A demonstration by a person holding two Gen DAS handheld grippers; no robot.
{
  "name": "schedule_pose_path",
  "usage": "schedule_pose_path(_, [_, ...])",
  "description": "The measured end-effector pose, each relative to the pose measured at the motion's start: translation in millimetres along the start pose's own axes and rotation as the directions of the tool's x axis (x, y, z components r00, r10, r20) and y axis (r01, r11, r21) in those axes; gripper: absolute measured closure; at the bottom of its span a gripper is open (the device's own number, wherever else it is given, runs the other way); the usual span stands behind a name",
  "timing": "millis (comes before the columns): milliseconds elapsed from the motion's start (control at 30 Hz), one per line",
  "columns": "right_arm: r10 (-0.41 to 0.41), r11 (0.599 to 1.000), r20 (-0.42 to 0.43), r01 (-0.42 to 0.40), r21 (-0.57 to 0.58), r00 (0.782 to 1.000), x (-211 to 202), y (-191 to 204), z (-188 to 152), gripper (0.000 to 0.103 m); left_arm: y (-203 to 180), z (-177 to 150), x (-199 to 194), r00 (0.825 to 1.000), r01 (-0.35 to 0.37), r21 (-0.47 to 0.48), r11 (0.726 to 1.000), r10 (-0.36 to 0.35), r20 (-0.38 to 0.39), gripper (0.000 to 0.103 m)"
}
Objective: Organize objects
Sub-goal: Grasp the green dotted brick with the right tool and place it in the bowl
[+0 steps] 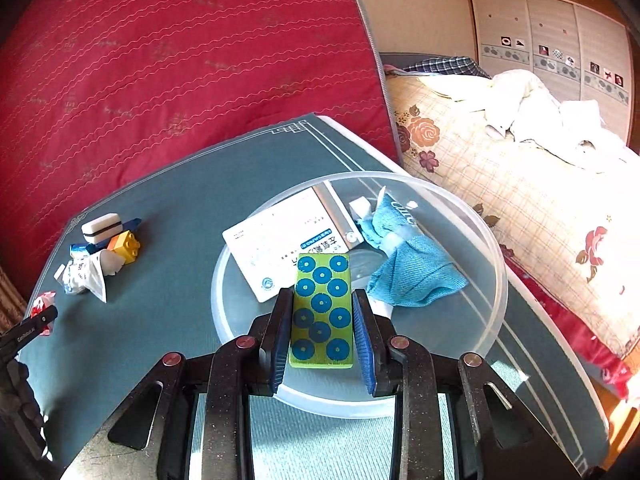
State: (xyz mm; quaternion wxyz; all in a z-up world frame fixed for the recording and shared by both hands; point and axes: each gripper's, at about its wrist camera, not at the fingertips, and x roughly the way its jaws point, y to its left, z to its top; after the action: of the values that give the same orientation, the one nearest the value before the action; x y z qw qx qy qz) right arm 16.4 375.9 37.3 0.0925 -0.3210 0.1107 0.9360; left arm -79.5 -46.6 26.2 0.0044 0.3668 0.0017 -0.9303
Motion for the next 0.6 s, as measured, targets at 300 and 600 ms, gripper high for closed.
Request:
schedule_pose_path(300, [-0.033, 0.999, 0.013, 0.033, 0.017, 0.999, -6.5, -27.9, -3.4, 0.071, -13.9, -4.0, -5.9, 1.000, 0.025, 0.029, 0.999, -0.025, 0.005, 0.049])
schedule_pose_path(600, [-0.040, 0.999, 0.011, 0.040, -0.001, 0.999, -9.9, -41.2, -3.9, 0.071, -47.7, -8.0, -23.8, 0.997, 0.077, 0.093, 0.993, -0.079, 0.021, 0.049])
